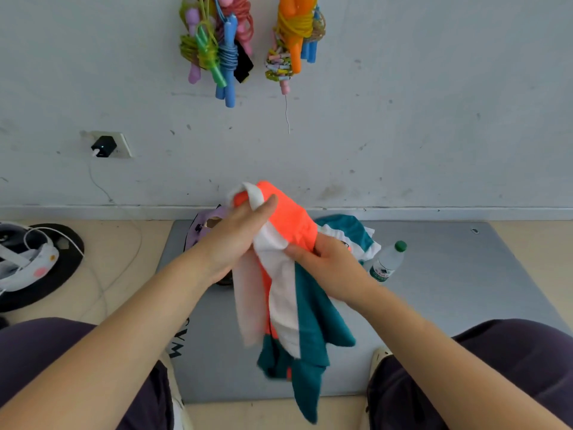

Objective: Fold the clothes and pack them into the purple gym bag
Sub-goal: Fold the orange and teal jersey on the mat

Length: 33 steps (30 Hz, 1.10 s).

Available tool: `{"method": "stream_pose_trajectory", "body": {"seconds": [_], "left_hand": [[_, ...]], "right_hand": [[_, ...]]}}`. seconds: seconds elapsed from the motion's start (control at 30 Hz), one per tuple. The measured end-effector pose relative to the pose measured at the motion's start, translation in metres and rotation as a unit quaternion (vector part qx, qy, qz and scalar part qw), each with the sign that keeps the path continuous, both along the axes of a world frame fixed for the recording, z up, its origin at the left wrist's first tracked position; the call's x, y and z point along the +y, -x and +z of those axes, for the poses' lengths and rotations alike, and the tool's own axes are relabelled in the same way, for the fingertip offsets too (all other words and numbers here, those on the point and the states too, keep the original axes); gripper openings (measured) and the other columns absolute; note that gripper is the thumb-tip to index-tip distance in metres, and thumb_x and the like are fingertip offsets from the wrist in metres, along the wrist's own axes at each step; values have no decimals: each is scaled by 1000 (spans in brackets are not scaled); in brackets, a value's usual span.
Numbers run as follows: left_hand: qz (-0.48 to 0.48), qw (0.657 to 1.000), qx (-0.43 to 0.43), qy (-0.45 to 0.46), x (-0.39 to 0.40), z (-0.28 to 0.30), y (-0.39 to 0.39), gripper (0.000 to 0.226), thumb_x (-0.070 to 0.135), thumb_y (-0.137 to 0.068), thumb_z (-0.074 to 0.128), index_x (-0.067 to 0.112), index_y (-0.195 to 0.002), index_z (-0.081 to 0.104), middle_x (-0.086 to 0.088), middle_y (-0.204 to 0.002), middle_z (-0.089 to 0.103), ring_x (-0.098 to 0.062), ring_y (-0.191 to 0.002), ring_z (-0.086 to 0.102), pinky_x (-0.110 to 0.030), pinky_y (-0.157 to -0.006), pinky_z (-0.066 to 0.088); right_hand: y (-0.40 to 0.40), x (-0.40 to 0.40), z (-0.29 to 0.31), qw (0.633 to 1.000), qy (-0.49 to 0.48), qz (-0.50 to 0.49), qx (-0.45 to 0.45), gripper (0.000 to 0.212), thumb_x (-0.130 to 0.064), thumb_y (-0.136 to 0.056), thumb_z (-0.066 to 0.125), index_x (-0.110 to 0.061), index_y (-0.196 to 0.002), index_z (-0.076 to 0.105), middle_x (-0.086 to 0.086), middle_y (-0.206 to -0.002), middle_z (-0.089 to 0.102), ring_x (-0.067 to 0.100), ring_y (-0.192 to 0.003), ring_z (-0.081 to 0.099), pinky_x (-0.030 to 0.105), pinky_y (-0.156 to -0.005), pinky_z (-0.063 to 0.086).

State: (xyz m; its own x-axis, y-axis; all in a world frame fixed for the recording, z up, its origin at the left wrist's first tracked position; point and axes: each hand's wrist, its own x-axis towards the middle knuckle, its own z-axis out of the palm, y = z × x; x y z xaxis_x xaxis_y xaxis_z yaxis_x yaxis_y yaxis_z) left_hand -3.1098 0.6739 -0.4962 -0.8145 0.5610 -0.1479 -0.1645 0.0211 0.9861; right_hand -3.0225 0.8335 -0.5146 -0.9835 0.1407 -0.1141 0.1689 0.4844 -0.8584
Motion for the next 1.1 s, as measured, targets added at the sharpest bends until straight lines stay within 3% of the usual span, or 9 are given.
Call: {"method": "stream_pose_trajectory", "body": {"seconds": [0.1,0.2,0.3,0.5,0.63,0.8,0.97,1.03,1.1], "left_hand": [[-108,988,80,81,2,-5,-14,42,63,-89,51,35,-117,63,12,-129,62,0,-123,54,-34,-114,37],[-138,985,60,87,10,-8,-28,54,65,-78,60,32,-121,61,15,-121,68,-3,-116,61,-30,-103,48],[-167,980,45,101,14,-15,-40,36,57,-78,68,38,-109,63,21,-114,70,0,-110,63,-20,-94,51],[-62,996,32,61,14,-13,-40,33,50,-88,64,27,-112,68,14,-106,74,-4,-101,69,-21,-84,53],[43,997,17,64,8,-17,-28,33,49,-90,62,24,-110,71,4,-106,75,-14,-103,69,-41,-98,52],[68,995,9,66,5,-20,-18,21,40,-94,61,24,-102,72,8,-96,76,-14,-96,71,-31,-84,56],[60,973,138,173,-7,-16,-6,27,41,-84,71,15,-77,70,5,-68,65,-7,-62,55,-23,-62,44],[86,960,190,186,-12,-10,-3,24,47,-76,78,27,-82,67,17,-79,68,4,-73,59,-13,-69,45],[15,970,189,151,-13,-5,-7,51,54,-65,81,37,-108,60,22,-114,63,8,-108,56,-18,-92,46]], "right_hand": [[1,9,12,975,214,-63,17,42,-38,-95,59,2,-106,64,15,-102,72,31,-95,69,43,-86,55],[0,16,18,922,376,-92,10,36,-28,-98,56,4,-113,63,19,-106,70,29,-93,68,36,-78,59],[1,20,22,894,441,-81,20,31,-22,-99,53,2,-117,63,19,-108,70,27,-94,69,35,-78,58],[-1,19,26,901,433,11,-27,27,-11,-95,57,-15,-120,65,11,-115,71,24,-104,69,30,-82,57],[-3,21,28,912,397,54,-95,28,-17,-92,61,-8,-119,65,13,-116,70,25,-106,68,28,-82,57],[-5,27,27,915,381,71,-114,29,-15,-90,63,-11,-118,64,8,-114,72,20,-103,69,24,-78,56],[-3,39,30,912,410,13,-21,25,-12,-91,59,-8,-116,60,8,-103,71,21,-92,68,29,-76,57],[-4,39,29,916,401,17,-28,26,-12,-93,58,-6,-118,59,12,-104,69,22,-90,68,31,-76,57],[-7,34,26,916,394,53,-54,27,-14,-92,60,-8,-118,61,13,-107,69,23,-91,69,31,-75,57]]}}
